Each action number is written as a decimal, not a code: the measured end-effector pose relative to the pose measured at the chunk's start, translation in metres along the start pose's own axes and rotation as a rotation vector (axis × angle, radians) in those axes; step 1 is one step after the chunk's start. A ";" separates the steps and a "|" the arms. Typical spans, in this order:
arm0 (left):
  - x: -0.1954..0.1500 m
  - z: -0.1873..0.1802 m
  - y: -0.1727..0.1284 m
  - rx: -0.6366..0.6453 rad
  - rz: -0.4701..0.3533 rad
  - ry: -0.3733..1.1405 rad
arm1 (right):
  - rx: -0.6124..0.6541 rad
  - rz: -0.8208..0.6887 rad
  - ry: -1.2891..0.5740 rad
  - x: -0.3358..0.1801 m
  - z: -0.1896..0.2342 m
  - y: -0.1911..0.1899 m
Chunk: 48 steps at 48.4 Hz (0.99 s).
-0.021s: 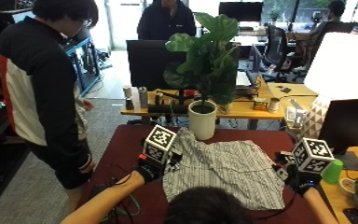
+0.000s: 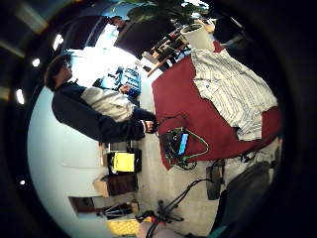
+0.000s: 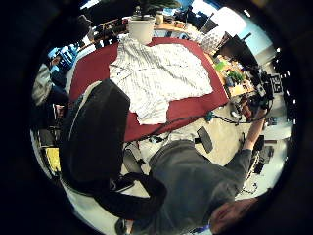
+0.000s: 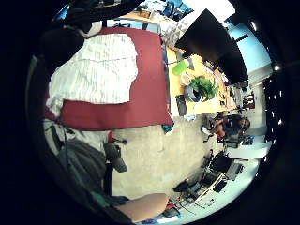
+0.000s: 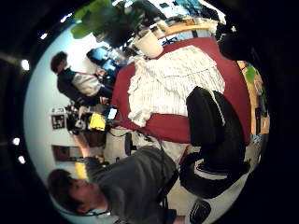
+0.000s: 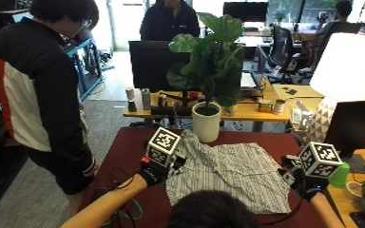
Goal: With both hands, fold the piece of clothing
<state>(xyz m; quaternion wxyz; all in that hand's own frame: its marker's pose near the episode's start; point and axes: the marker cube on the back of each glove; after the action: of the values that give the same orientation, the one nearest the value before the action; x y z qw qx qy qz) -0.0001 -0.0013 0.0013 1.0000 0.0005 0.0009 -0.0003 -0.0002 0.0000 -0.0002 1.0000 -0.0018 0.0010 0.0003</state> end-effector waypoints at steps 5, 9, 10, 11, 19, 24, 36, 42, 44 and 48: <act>-0.002 0.018 -0.017 0.005 -0.001 0.013 | -0.018 0.010 0.009 0.000 -0.001 -0.001; -0.003 0.022 -0.018 -0.016 -0.005 0.020 | -0.007 0.013 0.009 0.001 -0.002 -0.003; -0.003 0.022 -0.017 -0.018 -0.007 0.022 | -0.006 0.012 0.008 0.001 -0.002 -0.003; -0.004 0.023 -0.017 -0.019 -0.008 0.023 | -0.006 0.012 0.008 0.001 -0.003 -0.003; -0.008 0.024 -0.010 -0.042 -0.021 0.025 | -0.019 0.015 0.018 0.004 0.000 -0.007; -0.011 0.024 -0.005 -0.069 -0.048 0.024 | -0.044 0.025 0.019 0.006 0.004 -0.012; 0.011 0.087 -0.024 -0.151 -0.002 0.135 | -0.305 -0.058 0.067 0.017 0.064 -0.034; 0.057 0.162 -0.031 -0.231 0.113 0.271 | -0.460 -0.076 0.088 0.027 0.142 -0.044; 0.075 0.191 -0.033 -0.266 0.149 0.287 | -0.506 -0.087 0.108 0.027 0.168 -0.043; 0.103 0.242 -0.037 -0.388 0.204 0.272 | -0.587 -0.081 0.171 0.033 0.216 -0.042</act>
<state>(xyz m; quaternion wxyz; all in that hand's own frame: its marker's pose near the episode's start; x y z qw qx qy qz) 0.1036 -0.0382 0.2427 0.9669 -0.1910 0.1355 0.1011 0.0328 -0.0412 0.2159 0.9522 -0.2907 0.0850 -0.0395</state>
